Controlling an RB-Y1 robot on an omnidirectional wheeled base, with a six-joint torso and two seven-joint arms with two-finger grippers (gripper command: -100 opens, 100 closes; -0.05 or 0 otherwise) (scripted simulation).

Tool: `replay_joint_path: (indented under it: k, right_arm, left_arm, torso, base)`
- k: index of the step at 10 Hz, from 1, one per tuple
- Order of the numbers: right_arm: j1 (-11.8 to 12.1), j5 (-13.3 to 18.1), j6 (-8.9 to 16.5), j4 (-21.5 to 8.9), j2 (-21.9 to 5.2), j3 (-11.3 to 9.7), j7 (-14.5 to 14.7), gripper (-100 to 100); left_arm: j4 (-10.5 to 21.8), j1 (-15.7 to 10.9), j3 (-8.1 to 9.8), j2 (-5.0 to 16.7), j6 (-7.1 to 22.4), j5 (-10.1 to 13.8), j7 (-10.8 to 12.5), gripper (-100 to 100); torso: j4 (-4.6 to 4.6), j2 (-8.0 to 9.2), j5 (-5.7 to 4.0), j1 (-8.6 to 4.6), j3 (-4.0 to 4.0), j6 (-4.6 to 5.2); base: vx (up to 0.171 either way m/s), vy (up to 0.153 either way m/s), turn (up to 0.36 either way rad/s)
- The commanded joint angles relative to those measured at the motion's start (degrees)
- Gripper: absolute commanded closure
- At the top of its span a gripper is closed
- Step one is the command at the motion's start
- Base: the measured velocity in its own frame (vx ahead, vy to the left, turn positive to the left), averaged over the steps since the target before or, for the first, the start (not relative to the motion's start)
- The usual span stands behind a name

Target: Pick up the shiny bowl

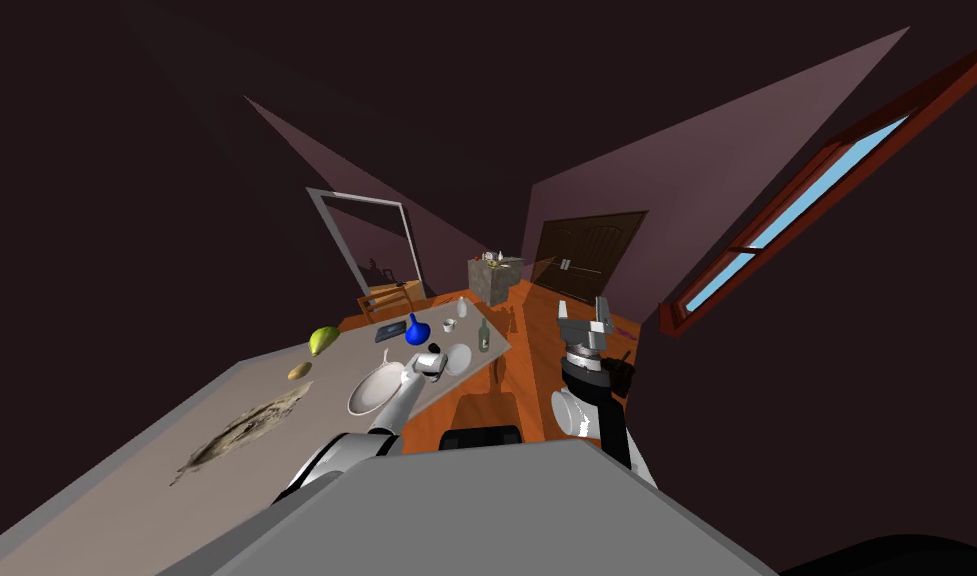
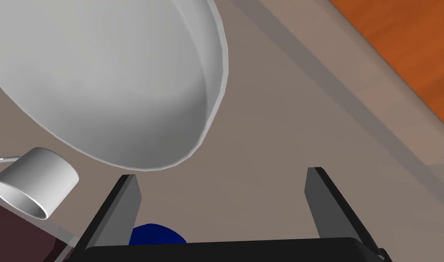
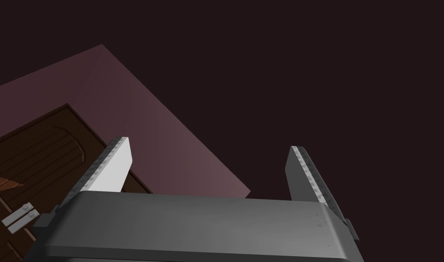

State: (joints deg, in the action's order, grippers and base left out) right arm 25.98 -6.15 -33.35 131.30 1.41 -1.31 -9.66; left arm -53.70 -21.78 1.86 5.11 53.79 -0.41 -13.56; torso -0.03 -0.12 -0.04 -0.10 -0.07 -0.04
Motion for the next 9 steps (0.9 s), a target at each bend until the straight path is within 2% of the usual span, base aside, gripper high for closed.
replay_joint_path:
  k: [1, 5, 7, 8, 9]
  right_arm:
    - [0.0, 0.0, 0.0, 0.0, 0.0, 0.0, 0.0, 0]
    - [0.0, 0.0, 0.0, 0.0, 0.0, 0.0, 0.0, 0]
    - [0.0, 0.0, 0.0, 0.0, 0.0, 0.0, 0.0, 0]
    - [0.0, 0.0, 0.0, 0.0, 0.0, 0.0, 0.0, 0]
    - [0.0, 0.0, 0.0, 0.0, 0.0, 0.0, 0.0, 0]
  left_arm:
    - [1.6, -0.9, 0.11, -0.2, 0.9, -0.1, 0.0, -100]
    - [5.4, -2.7, 0.44, -0.7, 4.4, -0.2, -0.3, -100]
    - [4.9, -2.4, 0.43, -0.7, 4.5, -0.1, -0.4, -100]
    - [5.0, -2.5, 0.43, -0.7, 4.6, -0.1, -0.4, 0]
    - [6.5, -1.9, 0.23, -0.8, 2.5, -0.2, -0.1, -100]
  torso:
    - [0.0, 0.0, 0.0, 0.0, 0.0, 0.0]
    - [0.01, 0.05, 0.0, 0.01, 0.03, 0.0]
    - [-0.01, -0.02, -0.02, -0.09, -0.01, 0.0]
    - [0.01, 0.06, 0.0, 0.01, 0.03, -0.01]
    - [0.02, 0.12, 0.01, 0.07, 0.06, -0.01]
  base:
    - [0.032, -0.02, -0.015]
    - [0.031, -0.028, -0.031]
    - [0.034, -0.033, -0.019]
    - [0.0, 0.0, 0.0]
    - [0.031, 0.001, -0.028]
